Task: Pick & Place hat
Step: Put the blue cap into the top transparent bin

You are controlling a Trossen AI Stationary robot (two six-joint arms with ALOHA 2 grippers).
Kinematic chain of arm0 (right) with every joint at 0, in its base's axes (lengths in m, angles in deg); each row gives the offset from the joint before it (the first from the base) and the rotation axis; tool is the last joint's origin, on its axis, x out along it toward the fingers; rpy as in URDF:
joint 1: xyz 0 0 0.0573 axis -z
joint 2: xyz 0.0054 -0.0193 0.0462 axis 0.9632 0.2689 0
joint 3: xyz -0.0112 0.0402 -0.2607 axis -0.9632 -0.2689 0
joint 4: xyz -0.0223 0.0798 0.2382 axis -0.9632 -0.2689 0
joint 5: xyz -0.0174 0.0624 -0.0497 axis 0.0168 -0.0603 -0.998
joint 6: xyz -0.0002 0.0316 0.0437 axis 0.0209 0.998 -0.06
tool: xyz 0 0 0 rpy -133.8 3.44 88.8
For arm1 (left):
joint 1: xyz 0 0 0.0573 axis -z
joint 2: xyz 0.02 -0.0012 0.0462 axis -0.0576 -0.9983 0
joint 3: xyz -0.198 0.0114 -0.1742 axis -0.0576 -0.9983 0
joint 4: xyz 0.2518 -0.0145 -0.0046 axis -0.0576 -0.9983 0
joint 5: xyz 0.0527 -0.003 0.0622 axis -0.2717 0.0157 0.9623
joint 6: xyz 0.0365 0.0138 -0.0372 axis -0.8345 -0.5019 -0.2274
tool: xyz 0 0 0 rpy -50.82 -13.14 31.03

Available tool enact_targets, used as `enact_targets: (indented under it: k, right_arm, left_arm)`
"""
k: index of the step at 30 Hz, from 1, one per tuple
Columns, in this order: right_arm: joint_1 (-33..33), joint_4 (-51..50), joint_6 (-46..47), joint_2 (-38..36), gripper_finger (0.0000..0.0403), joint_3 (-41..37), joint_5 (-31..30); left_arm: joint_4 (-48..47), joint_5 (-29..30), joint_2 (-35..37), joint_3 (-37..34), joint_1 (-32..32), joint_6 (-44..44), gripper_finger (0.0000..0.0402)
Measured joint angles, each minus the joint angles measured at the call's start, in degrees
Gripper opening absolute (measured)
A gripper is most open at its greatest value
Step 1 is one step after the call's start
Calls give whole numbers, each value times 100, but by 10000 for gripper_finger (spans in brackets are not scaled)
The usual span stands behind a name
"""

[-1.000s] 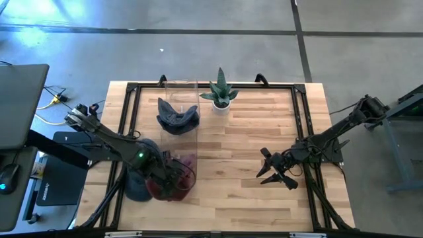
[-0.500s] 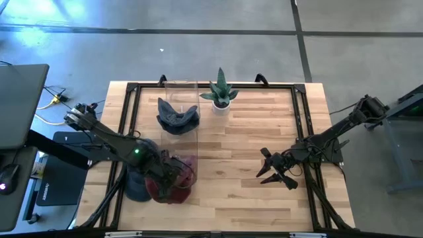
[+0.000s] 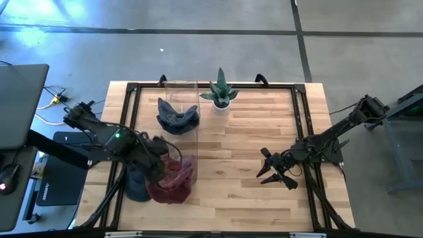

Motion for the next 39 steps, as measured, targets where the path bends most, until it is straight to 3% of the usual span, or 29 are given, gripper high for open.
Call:
enact_targets:
  k: [6,13,21,27,34,39]
  right_arm:
    - [0,1,14,0,138,0,65]
    - [0,2,-4,0,138,0,15]
    - [0,4,-5,0,138,0,-138]
    - [0,2,-2,0,138,0,-86]
    - [0,2,-28,0,138,0,-62]
    - [0,6,-28,0,138,0,-64]
  left_arm:
    - [-61,-178,136,-1011,-21,188,1]
    - [-44,-287,673,-2379,-594,333,1]
    - [-41,105,1613,-2758,-1229,907,8]
    - [-44,64,2148,-3459,-1397,1527,83]
    - [204,-348,2136,-4680,-1388,1943,198]
    - [458,-834,1861,-4951,-1348,1670,227]
